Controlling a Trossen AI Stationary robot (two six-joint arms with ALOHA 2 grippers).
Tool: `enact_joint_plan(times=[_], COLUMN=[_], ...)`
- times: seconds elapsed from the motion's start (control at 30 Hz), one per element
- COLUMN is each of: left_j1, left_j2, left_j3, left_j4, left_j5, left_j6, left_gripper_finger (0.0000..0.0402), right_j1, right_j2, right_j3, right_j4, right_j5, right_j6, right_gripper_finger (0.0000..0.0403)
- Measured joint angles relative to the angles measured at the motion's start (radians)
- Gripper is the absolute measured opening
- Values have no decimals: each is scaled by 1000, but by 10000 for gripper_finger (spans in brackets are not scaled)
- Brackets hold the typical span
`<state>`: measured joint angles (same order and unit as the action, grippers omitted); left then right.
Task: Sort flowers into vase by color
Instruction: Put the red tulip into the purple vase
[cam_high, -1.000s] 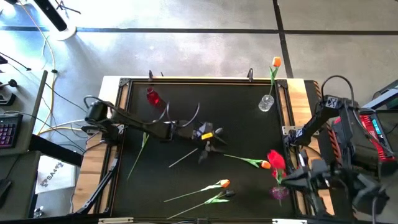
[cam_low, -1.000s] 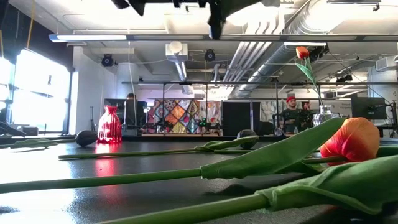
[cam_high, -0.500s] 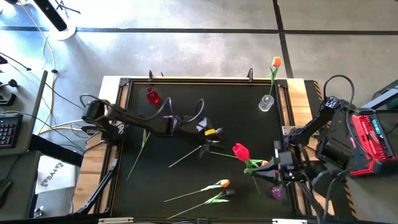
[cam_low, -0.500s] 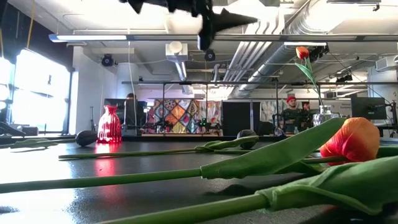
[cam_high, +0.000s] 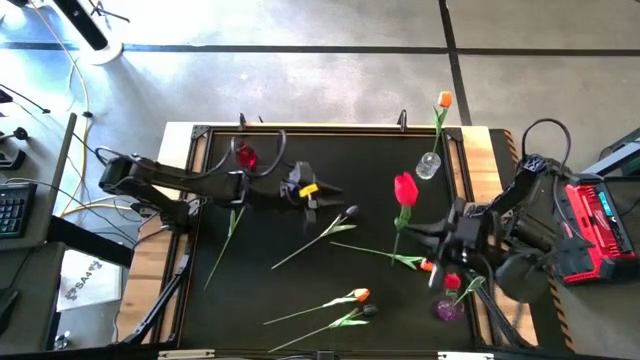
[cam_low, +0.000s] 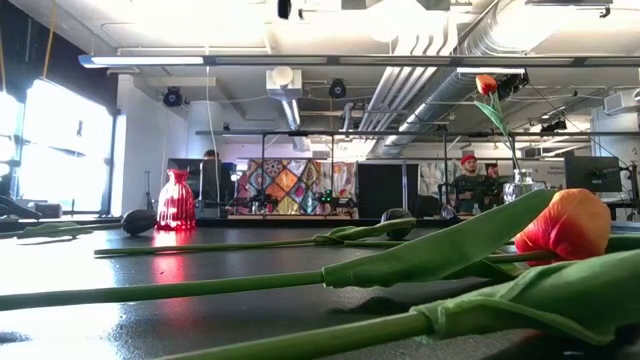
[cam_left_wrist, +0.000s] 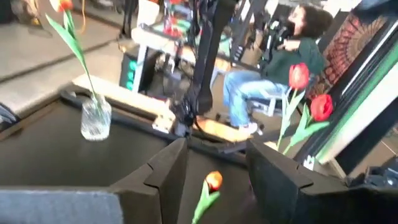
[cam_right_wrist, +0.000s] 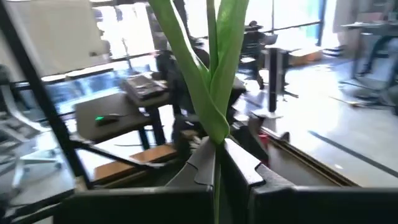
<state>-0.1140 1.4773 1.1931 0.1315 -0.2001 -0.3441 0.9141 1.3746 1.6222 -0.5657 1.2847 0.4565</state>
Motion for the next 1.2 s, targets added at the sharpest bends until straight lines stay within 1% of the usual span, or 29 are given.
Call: enact_joint_plan(times=[0.1,0.17,0.2,0.27,0.33,0.4,0.5,0.6,0.67,0.7,0.77,0.83,0.93,1.0,1.2], left_j1=[0,0,-2,-8,-13,-19,-26,-36,-46,-50,-63,-75,-88,-96,-99], left_j2=[-33,-46,-52,-58,-69,-72,-92,-115,-122,-123,-126,-126,-126,-126,-126], left_j3=[0,0,-1,-21,-67,-120,-205,-275,-305,-317,-331,-336,-345,-345,-345], left_j4=[-27,-54,-80,-76,-52,-3,42,77,91,100,112,116,120,123,122], left_j5=[-6,-22,-32,-45,-50,-49,-42,-46,-53,-54,-68,-97,-137,-153,-168], left_j6=[28,33,33,33,17,-19,-83,-137,-156,-160,-161,-168,-170,-169,-189], left_gripper_finger=[147,145,144,141,139,137,137,137,137,137,137,137,137,137,137], right_j1=[-22,-31,-31,-31,-30,-20,-1,5,2,1,0,1,13,41,149], right_j2=[0,-6,-11,-29,-58,-100,-174,-238,-260,-266,-299,-329,-375,-405,-497], right_j3=[0,0,0,0,0,0,0,0,0,-4,-47,-93,-194,-271,-486], right_j4=[-100,-196,-257,-399,-552,-684,-819,-922,-1009,-1009,-988,-980,-980,-917,-670], right_j5=[49,90,117,165,178,146,54,-94,-172,-204,-252,-309,-412,-464,-473], right_j6=[94,192,250,390,512,597,673,722,787,796,758,778,833,846,836], right_gripper_finger=[0,0,0,0,0,0,0,0,0,0,0,0,0,0,0])
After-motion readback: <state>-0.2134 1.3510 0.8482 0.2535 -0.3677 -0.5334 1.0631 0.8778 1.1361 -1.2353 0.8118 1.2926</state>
